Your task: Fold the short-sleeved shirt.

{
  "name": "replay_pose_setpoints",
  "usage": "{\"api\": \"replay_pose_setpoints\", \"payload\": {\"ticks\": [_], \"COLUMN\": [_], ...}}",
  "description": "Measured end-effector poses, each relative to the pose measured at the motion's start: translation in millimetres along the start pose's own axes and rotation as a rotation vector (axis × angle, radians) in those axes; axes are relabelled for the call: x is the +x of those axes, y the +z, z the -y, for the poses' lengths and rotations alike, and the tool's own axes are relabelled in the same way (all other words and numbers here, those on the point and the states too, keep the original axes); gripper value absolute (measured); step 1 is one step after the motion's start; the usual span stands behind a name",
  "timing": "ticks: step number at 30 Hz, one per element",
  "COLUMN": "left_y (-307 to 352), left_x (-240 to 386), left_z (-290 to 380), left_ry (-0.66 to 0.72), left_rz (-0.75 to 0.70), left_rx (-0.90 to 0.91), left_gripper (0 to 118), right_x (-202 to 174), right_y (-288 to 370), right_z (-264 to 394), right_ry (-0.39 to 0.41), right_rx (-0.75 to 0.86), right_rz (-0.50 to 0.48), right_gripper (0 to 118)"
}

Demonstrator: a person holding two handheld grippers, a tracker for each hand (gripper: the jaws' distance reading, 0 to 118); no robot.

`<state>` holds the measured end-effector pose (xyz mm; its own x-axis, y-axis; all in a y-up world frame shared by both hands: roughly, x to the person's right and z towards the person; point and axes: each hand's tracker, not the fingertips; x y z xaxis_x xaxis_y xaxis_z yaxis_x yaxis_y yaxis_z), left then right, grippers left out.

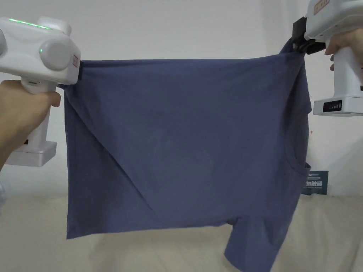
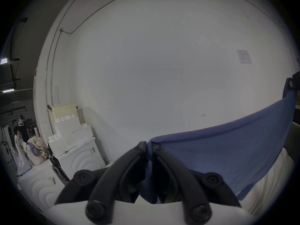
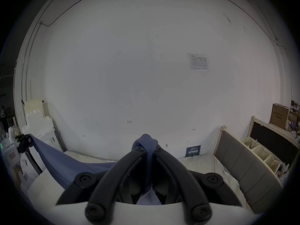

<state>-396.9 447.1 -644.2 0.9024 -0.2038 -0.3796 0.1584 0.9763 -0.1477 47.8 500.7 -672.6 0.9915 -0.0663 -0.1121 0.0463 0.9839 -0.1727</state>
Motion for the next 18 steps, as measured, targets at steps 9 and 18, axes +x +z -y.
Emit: {"api": "replay_pose_setpoints", "payload": {"ticks": [9, 18], "left_y": [-51.2, -106.5], "left_x": [36.1, 88.2], "left_z": [109.9, 332.0], "left_ry": [0.004, 0.1], "left_rz": [0.045, 0.159], "left_rx": [-0.19, -0.577], "left_gripper": [7, 7], "right_x": [12.0, 29.4], "right_y": [-75.7, -176.5], "right_z": [106.9, 315.7], "right_ry": [0.037, 0.015], "right_rx": [-0.196, -0.561], "right_rz": [-0.012, -0.021], "right_gripper": [5, 5]}}
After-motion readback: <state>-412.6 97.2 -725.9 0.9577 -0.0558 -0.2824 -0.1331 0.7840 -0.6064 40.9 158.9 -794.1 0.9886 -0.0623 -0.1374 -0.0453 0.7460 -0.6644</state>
